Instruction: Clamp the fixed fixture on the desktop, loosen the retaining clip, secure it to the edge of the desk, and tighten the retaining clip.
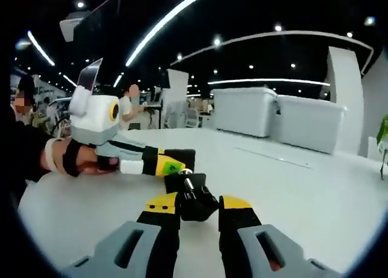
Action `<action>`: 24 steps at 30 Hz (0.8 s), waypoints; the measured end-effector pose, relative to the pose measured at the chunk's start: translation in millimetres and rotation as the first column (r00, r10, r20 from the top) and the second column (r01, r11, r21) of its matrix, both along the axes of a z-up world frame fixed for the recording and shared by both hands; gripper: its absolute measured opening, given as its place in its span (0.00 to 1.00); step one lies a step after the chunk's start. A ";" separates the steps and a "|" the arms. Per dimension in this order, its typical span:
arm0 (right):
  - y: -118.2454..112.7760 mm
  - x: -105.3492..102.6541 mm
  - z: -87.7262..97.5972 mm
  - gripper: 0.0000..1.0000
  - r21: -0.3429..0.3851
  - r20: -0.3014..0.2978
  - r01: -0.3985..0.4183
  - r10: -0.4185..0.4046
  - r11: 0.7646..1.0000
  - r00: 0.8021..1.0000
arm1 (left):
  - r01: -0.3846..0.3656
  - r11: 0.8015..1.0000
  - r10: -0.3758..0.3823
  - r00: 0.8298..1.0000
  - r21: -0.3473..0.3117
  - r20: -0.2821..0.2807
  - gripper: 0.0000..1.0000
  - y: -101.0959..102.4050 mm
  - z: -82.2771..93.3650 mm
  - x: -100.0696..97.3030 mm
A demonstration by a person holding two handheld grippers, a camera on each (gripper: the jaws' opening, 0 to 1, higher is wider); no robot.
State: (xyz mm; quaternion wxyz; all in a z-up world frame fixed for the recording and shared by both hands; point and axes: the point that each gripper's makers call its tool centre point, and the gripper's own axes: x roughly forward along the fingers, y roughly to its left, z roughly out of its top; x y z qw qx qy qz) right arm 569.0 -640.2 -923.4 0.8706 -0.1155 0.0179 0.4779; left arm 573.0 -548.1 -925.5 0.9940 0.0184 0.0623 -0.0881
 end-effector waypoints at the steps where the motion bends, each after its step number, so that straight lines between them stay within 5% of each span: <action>1: 0.3 0.4 0.2 0.23 -0.021 0.036 -0.001 0.001 1.000 0.999 | -0.001 1.000 0.001 1.000 0.001 0.000 0.04 0.1 0.0 0.1; 5: 1.4 -0.5 0.8 0.23 -0.078 0.139 0.003 0.008 0.997 0.990 | -0.006 1.000 0.006 1.000 0.000 0.000 0.04 1.0 -0.1 0.3; 8: 1.0 -2.0 0.5 0.23 -0.082 0.147 0.005 0.007 0.997 0.989 | -0.007 1.000 0.007 1.000 0.000 0.000 0.04 1.0 -0.1 0.3; 13: 1.8 -4.0 1.6 0.23 -0.152 0.270 0.017 0.025 0.988 0.962 | -0.007 1.000 0.007 1.000 -0.001 -0.001 0.04 1.0 0.0 0.7; 20: 1.2 -2.2 0.9 0.24 -0.154 0.271 0.027 0.016 0.988 0.962 | -0.008 1.000 0.008 1.000 -0.002 -0.001 0.04 0.9 0.1 1.2; 24: 1.6 -1.9 2.3 0.24 -0.215 0.370 0.052 0.032 0.975 0.929 | -0.009 1.000 0.009 1.000 -0.004 -0.001 0.04 1.1 0.1 1.3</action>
